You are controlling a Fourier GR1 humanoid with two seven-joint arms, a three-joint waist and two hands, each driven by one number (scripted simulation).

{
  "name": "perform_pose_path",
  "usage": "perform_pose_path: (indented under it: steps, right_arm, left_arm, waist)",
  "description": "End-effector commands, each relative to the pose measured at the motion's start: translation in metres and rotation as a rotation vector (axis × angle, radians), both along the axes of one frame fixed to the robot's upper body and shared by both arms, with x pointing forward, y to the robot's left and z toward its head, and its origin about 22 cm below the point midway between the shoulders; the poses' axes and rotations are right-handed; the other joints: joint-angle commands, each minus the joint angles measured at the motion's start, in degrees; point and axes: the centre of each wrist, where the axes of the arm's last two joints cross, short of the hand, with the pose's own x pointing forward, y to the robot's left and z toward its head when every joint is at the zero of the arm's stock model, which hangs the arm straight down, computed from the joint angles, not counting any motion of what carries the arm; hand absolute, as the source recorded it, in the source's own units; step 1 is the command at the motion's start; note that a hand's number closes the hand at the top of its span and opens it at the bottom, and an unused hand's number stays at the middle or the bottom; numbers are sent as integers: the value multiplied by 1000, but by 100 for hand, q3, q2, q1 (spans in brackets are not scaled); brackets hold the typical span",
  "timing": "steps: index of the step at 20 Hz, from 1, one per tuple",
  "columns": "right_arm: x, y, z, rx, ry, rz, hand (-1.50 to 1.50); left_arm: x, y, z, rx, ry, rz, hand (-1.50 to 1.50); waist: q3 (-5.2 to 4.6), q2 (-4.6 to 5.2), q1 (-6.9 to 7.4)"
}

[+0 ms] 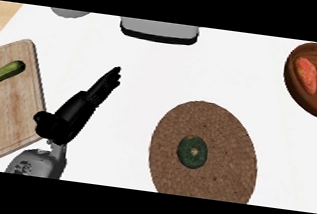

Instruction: Pick the sweet potato from the placemat and place it in the bowl

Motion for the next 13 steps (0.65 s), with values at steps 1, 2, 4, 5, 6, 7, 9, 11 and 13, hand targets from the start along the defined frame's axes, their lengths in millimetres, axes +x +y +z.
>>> perform_pose_path:
  steps: [1,2,4,5,6,7,9,11,13]
  right_arm:
    - [-41,-43,11,80,-62,-66,-150]
    - [-53,-50,1,50,-83,-88,-150]
    - [-67,-57,-14,70,-94,-93,-150]
    - [-87,-73,-8,92,-91,-64,-150]
    - [-83,-70,-7,105,-95,-83,-150]
    - [-96,-78,-11,88,-104,-80,-150]
    - [-115,-90,-9,105,-80,-61,-150]
    - [-129,-98,-8,131,-66,-16,-150]
    - [-135,-97,-24,130,-95,-25,-150]
  left_arm:
    - [-3,-5,-4,-1,6,8,0]
    - [-2,4,-6,-10,6,-5,0]
    - [-5,-7,1,-20,-2,1,0]
    - [2,-4,1,-5,-3,6,0]
    - [-1,2,-7,-4,10,0,0]
    - [-3,-11,7,-7,1,8,0]
    - [-2,-1,-9,-12,12,0,0]
    - [1,-4,8,-11,-16,9,0]
    - [2,11,-3,3,2,18,0]
  waist:
    - [8,0,-22]
    - [13,22,-12]
    - [21,15,12]
    - [26,21,-85]
    - [19,25,-2]
    - [30,12,-4]
    - [26,25,-49]
    - [32,-1,-46]
    - [37,28,-31]
